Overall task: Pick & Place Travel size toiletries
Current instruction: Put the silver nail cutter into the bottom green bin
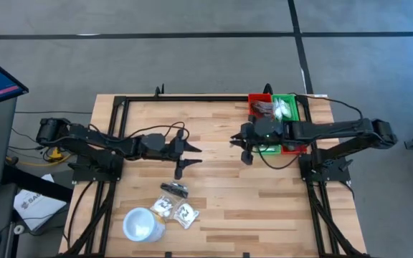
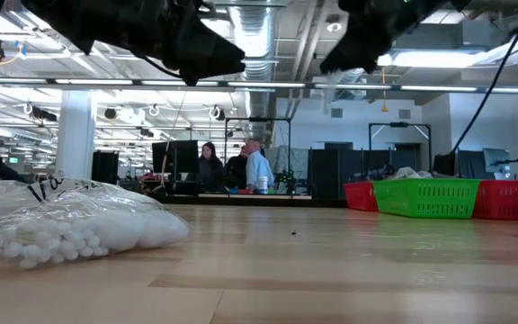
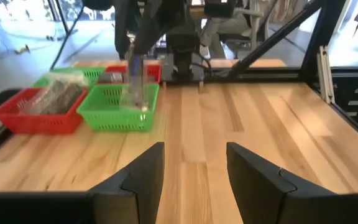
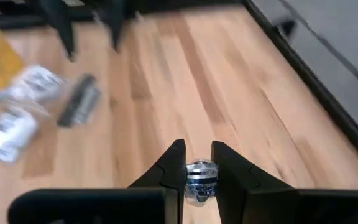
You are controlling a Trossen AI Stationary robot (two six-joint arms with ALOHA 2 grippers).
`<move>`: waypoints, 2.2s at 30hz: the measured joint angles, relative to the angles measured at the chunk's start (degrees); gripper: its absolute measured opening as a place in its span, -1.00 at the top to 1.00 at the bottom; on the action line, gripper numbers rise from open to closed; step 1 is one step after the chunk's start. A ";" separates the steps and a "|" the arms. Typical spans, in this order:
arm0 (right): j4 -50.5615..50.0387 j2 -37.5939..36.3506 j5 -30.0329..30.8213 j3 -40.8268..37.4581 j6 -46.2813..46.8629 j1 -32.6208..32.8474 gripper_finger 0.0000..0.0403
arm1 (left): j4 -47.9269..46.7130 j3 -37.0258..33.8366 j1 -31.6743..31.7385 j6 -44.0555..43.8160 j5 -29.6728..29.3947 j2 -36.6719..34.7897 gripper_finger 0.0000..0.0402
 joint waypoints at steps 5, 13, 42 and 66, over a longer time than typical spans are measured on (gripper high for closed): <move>-8.99 -0.62 5.81 0.01 5.73 -0.33 0.78 | -2.86 0.00 -0.33 -0.24 0.28 0.00 0.18; -20.59 -0.72 13.95 -0.01 14.38 -1.21 0.78 | -4.21 0.00 -1.65 -0.24 0.54 0.00 0.20; -14.49 -7.70 19.33 -16.03 25.22 -12.35 0.78 | -9.22 -0.07 -5.49 -0.32 0.16 0.00 0.24; -3.74 -4.58 20.80 -21.85 23.54 -16.21 0.32 | -11.91 -0.07 -5.49 -1.12 0.08 0.00 0.24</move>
